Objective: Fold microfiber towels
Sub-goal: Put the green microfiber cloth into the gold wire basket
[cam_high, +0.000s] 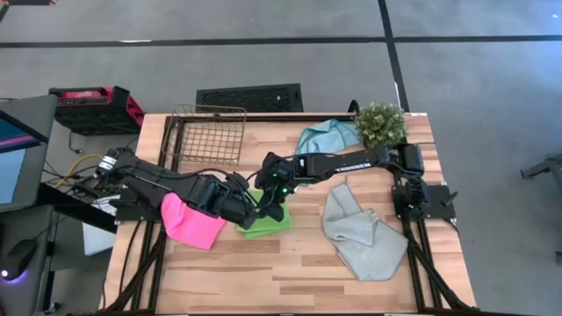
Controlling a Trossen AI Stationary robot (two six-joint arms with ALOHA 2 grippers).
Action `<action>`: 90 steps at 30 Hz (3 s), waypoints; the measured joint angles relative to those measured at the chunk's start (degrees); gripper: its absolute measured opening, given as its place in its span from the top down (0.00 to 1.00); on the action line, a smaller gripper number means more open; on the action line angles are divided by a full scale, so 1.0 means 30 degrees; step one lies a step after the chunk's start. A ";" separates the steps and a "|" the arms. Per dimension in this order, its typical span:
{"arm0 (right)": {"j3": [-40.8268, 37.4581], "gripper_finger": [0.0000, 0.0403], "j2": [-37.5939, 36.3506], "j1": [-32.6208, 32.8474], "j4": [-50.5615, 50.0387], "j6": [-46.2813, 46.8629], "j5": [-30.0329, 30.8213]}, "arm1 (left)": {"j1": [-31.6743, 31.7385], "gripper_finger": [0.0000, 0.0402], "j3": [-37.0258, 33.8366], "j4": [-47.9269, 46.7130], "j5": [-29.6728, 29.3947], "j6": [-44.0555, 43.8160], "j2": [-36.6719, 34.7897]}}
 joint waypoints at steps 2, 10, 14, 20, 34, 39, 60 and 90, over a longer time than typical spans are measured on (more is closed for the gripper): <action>0.0007 0.40 -0.0450 -0.0228 -0.1055 -0.0996 -0.0402 | -0.0440 0.64 0.0000 -0.0022 0.0008 0.0029 0.0000; 0.0007 0.39 -0.2836 -0.0682 -0.7061 -0.5466 0.0199 | -0.2530 0.64 -0.0094 -0.0352 0.0297 -0.0114 0.0015; 0.0007 0.39 -0.4057 -0.0512 -0.8677 -0.6223 0.0835 | -0.2421 0.64 -0.1243 -0.0579 0.0803 -0.2947 -0.0079; 0.0007 0.39 -0.5849 -0.0308 -0.9773 -0.6287 0.1468 | -0.1248 0.64 -0.3204 0.0226 0.2572 -0.3777 -0.0219; 0.0007 0.39 -0.7530 -0.0470 -1.0437 -0.6773 0.2437 | -0.1047 0.64 -0.7761 1.2775 0.2904 1.0181 -0.0233; 0.0007 0.39 -0.7445 -0.0470 -1.0690 -0.6775 0.2467 | -0.1078 0.64 -0.8951 1.3443 0.1836 1.1326 -0.0233; -0.0087 0.39 -0.7437 -0.0326 -1.1318 -0.8436 0.2489 | -0.2062 0.64 -1.0353 1.5517 0.0308 1.2281 0.2791; -0.0087 0.39 -0.7437 -0.0346 -1.1134 -0.8462 0.2620 | -0.2382 0.64 -1.1162 1.6648 0.0782 1.1596 0.3206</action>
